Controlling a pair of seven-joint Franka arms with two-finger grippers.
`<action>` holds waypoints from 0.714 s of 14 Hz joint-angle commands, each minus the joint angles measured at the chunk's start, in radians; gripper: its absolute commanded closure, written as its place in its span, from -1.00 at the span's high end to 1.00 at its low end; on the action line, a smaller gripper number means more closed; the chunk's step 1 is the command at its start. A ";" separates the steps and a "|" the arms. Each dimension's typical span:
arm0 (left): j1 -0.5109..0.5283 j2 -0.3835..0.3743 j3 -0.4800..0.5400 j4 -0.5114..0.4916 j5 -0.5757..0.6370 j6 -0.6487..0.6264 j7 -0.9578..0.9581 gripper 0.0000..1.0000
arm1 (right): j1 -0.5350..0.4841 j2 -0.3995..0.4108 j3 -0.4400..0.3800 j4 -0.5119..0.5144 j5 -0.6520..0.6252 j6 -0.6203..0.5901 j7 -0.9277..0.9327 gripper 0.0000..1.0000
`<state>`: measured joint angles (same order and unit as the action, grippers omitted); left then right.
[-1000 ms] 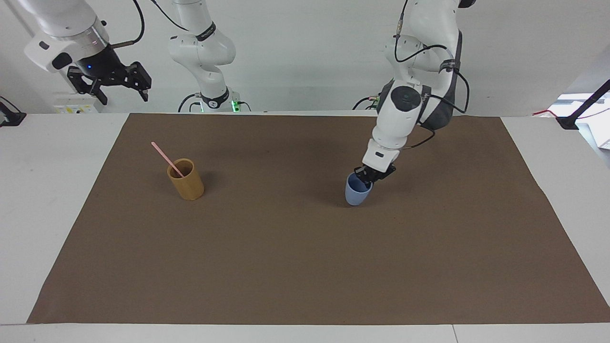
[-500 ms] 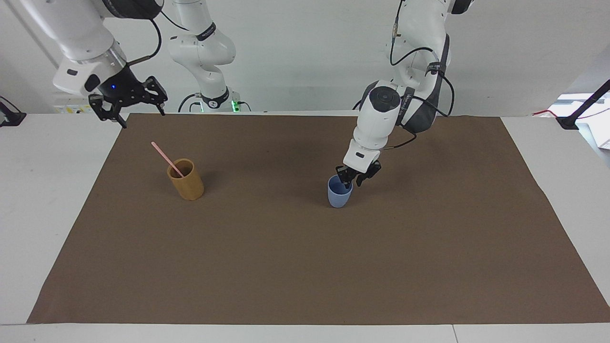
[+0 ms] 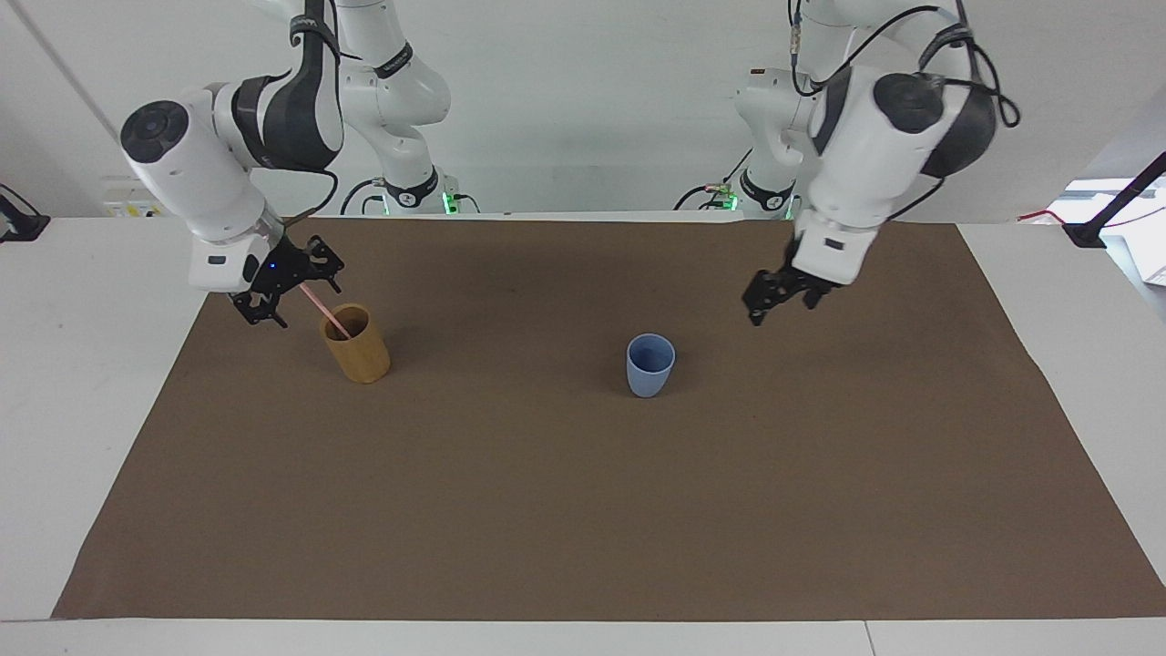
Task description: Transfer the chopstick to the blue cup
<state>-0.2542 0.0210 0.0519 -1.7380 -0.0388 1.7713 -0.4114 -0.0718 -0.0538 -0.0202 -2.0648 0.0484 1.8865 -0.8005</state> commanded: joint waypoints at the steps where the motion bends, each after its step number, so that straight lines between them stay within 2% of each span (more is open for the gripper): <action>1: 0.131 -0.016 -0.010 0.006 0.063 -0.047 0.187 0.99 | -0.013 -0.040 0.006 -0.061 0.016 0.020 -0.046 0.57; 3: 0.182 -0.016 -0.010 0.028 0.073 -0.075 0.274 1.00 | -0.016 -0.040 0.005 -0.078 0.014 0.023 -0.094 0.40; 6: 0.174 -0.029 -0.012 0.008 0.073 -0.059 0.287 1.00 | -0.017 -0.041 0.003 -0.086 0.010 0.023 -0.100 0.32; 9: 0.182 -0.029 -0.012 0.008 0.071 -0.058 0.289 1.00 | -0.017 -0.044 0.003 -0.092 -0.001 0.022 -0.100 -0.01; 10: 0.182 -0.029 -0.010 0.006 0.071 -0.058 0.289 1.00 | -0.022 -0.044 0.002 -0.097 -0.002 0.022 -0.101 -0.05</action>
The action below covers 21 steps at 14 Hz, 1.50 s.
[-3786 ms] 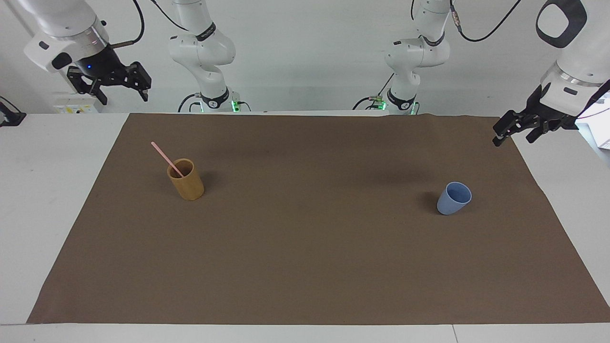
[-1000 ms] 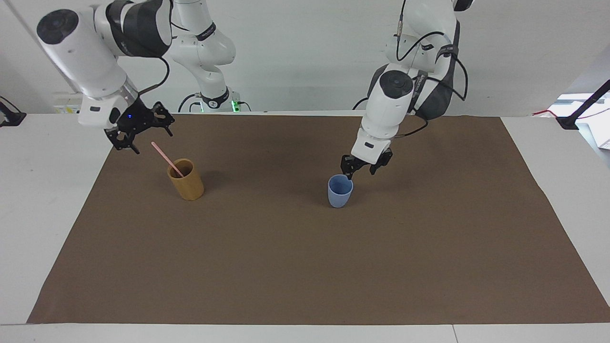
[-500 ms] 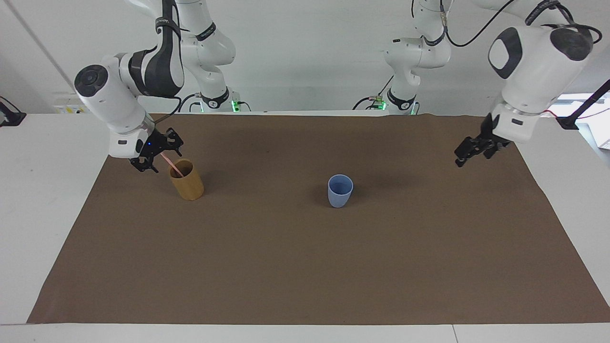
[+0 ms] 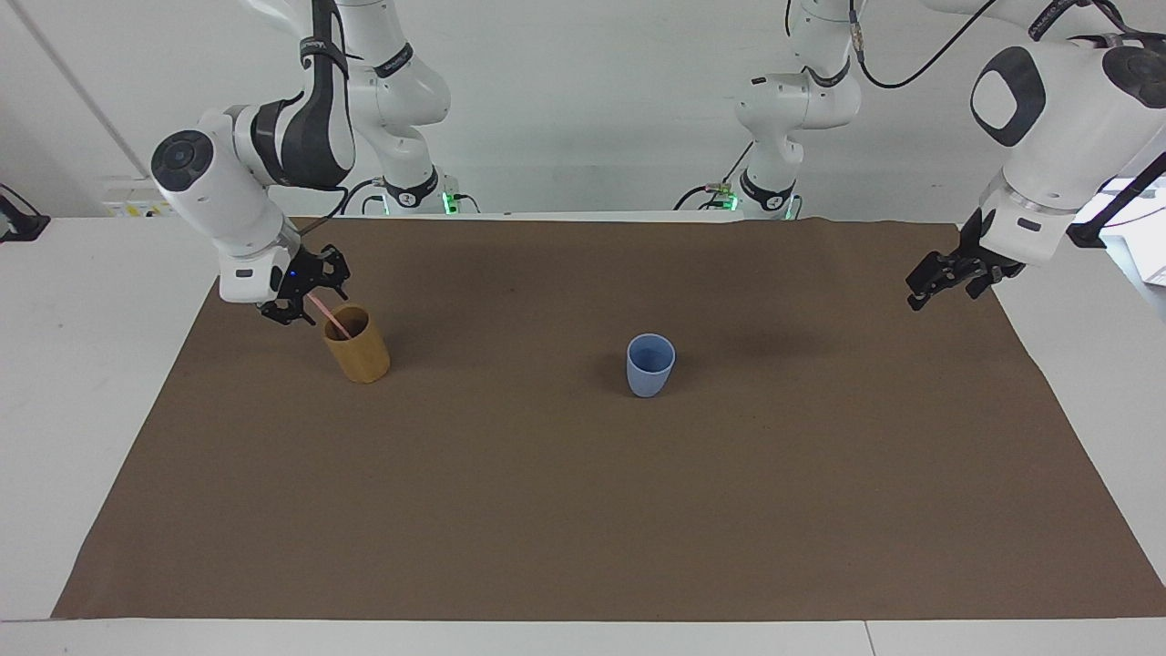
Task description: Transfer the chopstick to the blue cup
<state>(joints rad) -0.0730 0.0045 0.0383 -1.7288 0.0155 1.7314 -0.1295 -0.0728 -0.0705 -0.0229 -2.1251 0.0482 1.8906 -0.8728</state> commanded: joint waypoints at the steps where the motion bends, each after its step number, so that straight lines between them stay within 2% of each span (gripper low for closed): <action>1: 0.002 -0.012 0.003 -0.003 0.017 -0.018 0.007 1.00 | -0.037 -0.029 0.004 -0.039 -0.004 0.018 -0.038 -0.08; 6: 0.001 -0.012 0.002 -0.001 0.015 -0.015 0.010 1.00 | -0.044 -0.035 0.004 -0.050 -0.004 0.018 -0.055 -0.20; 8: -0.014 -0.030 -0.014 0.026 0.018 -0.036 0.016 1.00 | -0.044 -0.035 0.004 -0.052 -0.008 0.018 -0.055 -0.43; 10: -0.028 -0.063 -0.020 0.069 0.017 -0.094 0.014 1.00 | -0.044 -0.035 0.004 -0.050 -0.011 0.016 -0.054 -0.77; 11: -0.028 -0.075 -0.020 0.057 0.015 -0.093 0.011 1.00 | -0.044 -0.034 0.004 -0.047 -0.011 0.015 -0.055 -0.92; 12: -0.027 -0.078 -0.018 0.052 0.014 -0.096 0.008 1.00 | -0.042 -0.032 0.006 -0.038 -0.011 0.005 -0.054 -1.00; 14: -0.014 -0.078 -0.014 0.052 0.014 -0.093 0.007 1.00 | -0.041 -0.023 0.006 -0.001 -0.013 -0.040 -0.054 -1.00; 17: -0.013 -0.078 -0.008 0.052 0.014 -0.095 0.007 1.00 | -0.035 -0.022 0.004 0.182 -0.014 -0.248 -0.046 -1.00; 21: -0.014 -0.078 -0.008 0.052 0.014 -0.095 0.007 1.00 | -0.027 -0.008 0.018 0.520 -0.044 -0.609 0.004 -1.00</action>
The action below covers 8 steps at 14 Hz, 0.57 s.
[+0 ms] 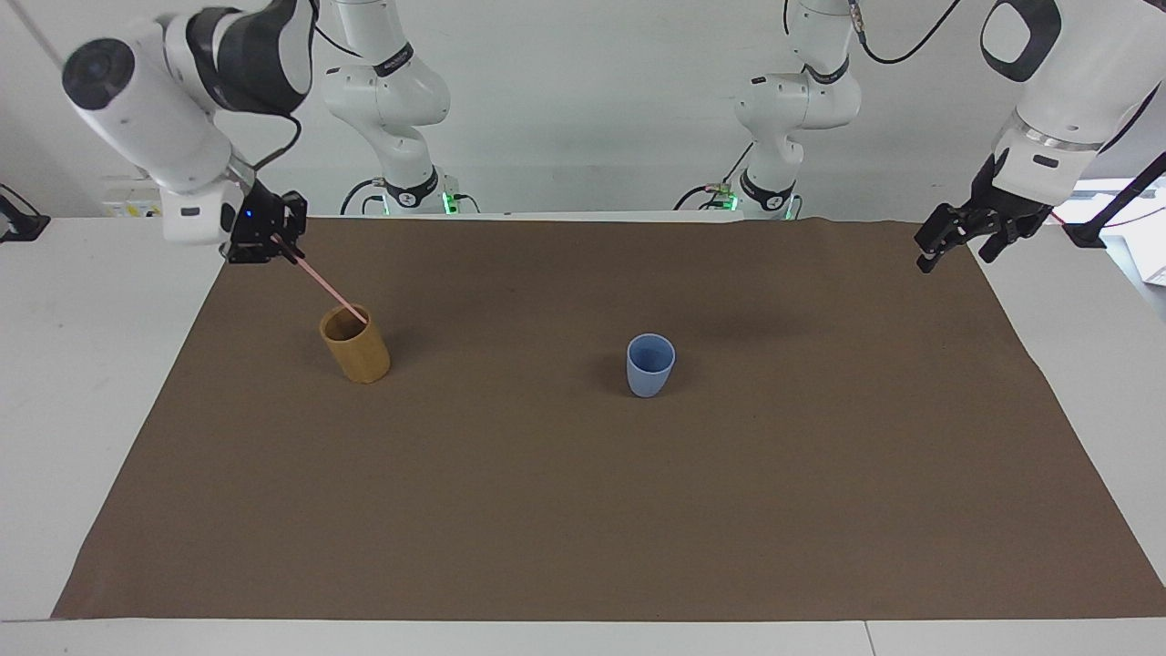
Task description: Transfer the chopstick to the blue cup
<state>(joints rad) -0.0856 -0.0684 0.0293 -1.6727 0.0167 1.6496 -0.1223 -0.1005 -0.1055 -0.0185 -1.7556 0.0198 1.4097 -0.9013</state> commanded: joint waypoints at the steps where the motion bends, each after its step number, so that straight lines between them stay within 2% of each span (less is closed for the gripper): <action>1: 0.000 -0.005 0.001 -0.004 0.012 -0.013 0.000 1.00 | 0.017 0.038 0.028 0.230 -0.006 -0.191 0.068 -1.00; 3: 0.000 -0.005 0.001 -0.004 0.012 -0.013 0.000 1.00 | 0.088 0.078 0.058 0.350 0.034 -0.289 0.224 -1.00; 4: -0.002 -0.005 0.001 -0.004 0.012 -0.013 0.000 1.00 | 0.128 0.095 0.071 0.373 0.099 -0.287 0.345 -1.00; 6: -0.002 -0.005 0.001 -0.004 0.012 -0.013 0.001 1.00 | 0.264 0.101 0.074 0.354 0.210 -0.165 0.682 -1.00; 8: 0.000 -0.005 0.001 -0.004 0.012 -0.013 0.000 1.00 | 0.413 0.134 0.075 0.346 0.245 -0.047 0.896 -1.00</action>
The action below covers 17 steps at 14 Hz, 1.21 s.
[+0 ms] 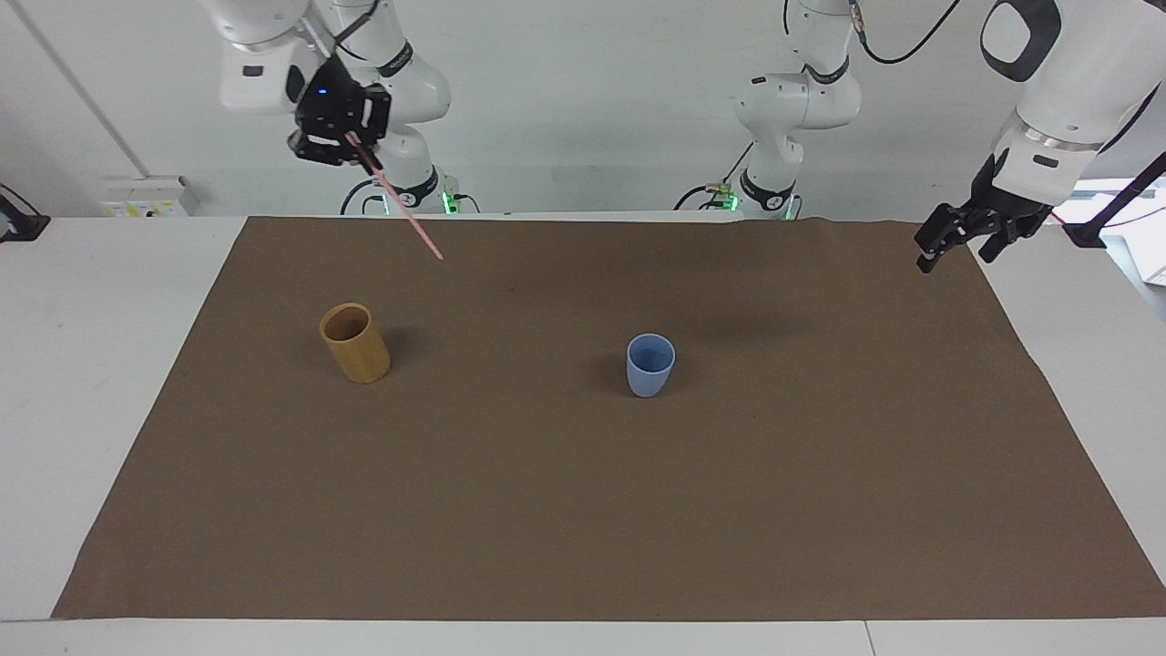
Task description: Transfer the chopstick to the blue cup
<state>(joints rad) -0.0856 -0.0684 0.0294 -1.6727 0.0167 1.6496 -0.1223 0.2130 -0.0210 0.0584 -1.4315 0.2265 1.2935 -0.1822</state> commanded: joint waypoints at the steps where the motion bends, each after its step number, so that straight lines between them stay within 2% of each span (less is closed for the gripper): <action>1: 0.000 -0.005 0.001 -0.004 0.012 -0.013 0.000 1.00 | 0.149 0.076 -0.003 0.022 0.063 0.126 0.270 -1.00; 5: -0.002 -0.005 0.001 -0.004 0.012 -0.013 0.000 1.00 | 0.328 0.199 -0.003 0.008 0.047 0.349 0.496 -1.00; 8: 0.000 -0.005 0.001 -0.004 0.012 -0.013 0.001 1.00 | 0.339 0.213 -0.003 -0.090 0.028 0.490 0.498 -1.00; 12: -0.002 -0.005 0.001 -0.004 0.012 -0.013 0.000 1.00 | 0.375 0.233 -0.003 -0.162 0.019 0.559 0.503 -1.00; 15: -0.002 -0.007 0.001 -0.004 0.012 -0.013 0.000 1.00 | 0.375 0.220 -0.003 -0.207 0.020 0.556 0.501 -1.00; 17: -0.002 -0.005 0.001 -0.004 0.012 -0.013 0.000 1.00 | 0.378 0.205 -0.002 -0.251 0.020 0.610 0.503 -1.00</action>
<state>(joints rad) -0.0856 -0.0684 0.0293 -1.6727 0.0167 1.6496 -0.1223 0.5856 0.2284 0.0590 -1.6070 0.2554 1.8428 0.3126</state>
